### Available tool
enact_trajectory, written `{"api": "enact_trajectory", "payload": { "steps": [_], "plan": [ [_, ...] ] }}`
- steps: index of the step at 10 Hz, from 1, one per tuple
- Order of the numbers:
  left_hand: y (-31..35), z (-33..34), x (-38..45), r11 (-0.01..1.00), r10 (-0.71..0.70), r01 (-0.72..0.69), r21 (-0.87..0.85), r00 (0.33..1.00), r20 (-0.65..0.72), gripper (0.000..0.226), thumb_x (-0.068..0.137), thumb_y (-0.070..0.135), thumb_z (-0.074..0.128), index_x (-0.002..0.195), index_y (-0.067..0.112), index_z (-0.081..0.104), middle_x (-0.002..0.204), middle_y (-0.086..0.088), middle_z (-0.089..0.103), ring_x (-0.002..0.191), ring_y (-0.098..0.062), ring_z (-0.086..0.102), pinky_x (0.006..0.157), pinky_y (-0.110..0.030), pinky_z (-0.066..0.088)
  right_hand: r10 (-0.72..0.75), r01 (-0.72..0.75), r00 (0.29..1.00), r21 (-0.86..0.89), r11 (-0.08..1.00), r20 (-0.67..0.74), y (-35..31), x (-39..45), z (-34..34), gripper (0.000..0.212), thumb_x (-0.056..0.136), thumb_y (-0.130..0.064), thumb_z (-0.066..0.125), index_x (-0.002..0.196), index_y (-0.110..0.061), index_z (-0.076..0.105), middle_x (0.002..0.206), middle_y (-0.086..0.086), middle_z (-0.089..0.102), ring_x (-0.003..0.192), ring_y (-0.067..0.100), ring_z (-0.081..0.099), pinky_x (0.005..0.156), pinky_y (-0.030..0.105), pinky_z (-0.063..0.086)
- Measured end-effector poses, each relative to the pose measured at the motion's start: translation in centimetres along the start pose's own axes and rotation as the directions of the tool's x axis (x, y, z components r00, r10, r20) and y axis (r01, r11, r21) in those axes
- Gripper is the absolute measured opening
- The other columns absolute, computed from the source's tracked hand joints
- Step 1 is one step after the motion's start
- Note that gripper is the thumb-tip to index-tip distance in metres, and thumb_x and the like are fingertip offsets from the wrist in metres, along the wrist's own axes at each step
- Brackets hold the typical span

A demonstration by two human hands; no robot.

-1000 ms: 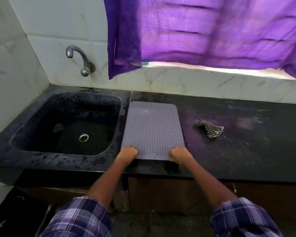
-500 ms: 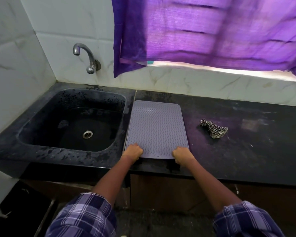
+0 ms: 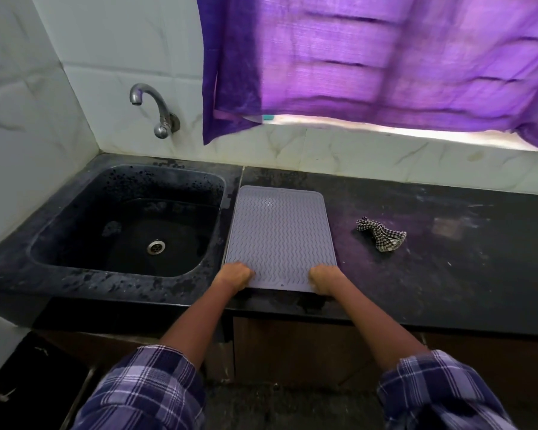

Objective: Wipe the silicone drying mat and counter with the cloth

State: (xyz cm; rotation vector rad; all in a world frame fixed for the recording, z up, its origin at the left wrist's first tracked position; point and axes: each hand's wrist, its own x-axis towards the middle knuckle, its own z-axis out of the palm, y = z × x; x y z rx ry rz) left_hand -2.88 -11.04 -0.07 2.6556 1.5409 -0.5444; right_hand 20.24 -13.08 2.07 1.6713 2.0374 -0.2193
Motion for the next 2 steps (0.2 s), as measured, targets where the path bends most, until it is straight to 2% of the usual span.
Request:
{"api": "enact_trajectory", "payload": {
  "steps": [1, 2],
  "plan": [
    [-0.3, -0.3, -0.4, 1.000, -0.006, 0.006, -0.003, 1.000, 0.026, 0.031, 0.097, 0.011, 0.043, 0.125, 0.007, 0.056, 0.131, -0.013, 0.056, 0.124, -0.030, 0.052, 0.101, -0.042, 0.045, 0.043, -0.041, 0.999, 0.064, 0.997, -0.031, -0.2, 0.1, -0.8, 0.030, 0.092, -0.014, 0.046, 0.116, -0.003, 0.060, 0.124, 0.015, 0.062, 0.114, 0.031, 0.059, 0.095, 0.037, 0.048],
    [-1.0, -1.5, -0.9, 0.999, -0.037, 0.037, -0.027, 0.999, -0.008, 0.034, 0.096, 0.006, 0.042, 0.128, 0.006, 0.055, 0.133, -0.013, 0.054, 0.127, -0.030, 0.049, 0.101, -0.042, 0.044, 0.063, -0.034, 0.977, 0.143, 0.989, -0.205, -1.0, 0.3, -1.8, 0.034, 0.096, -0.021, 0.042, 0.121, -0.006, 0.060, 0.126, 0.013, 0.060, 0.115, 0.029, 0.057, 0.092, 0.036, 0.048]
  ]
}}
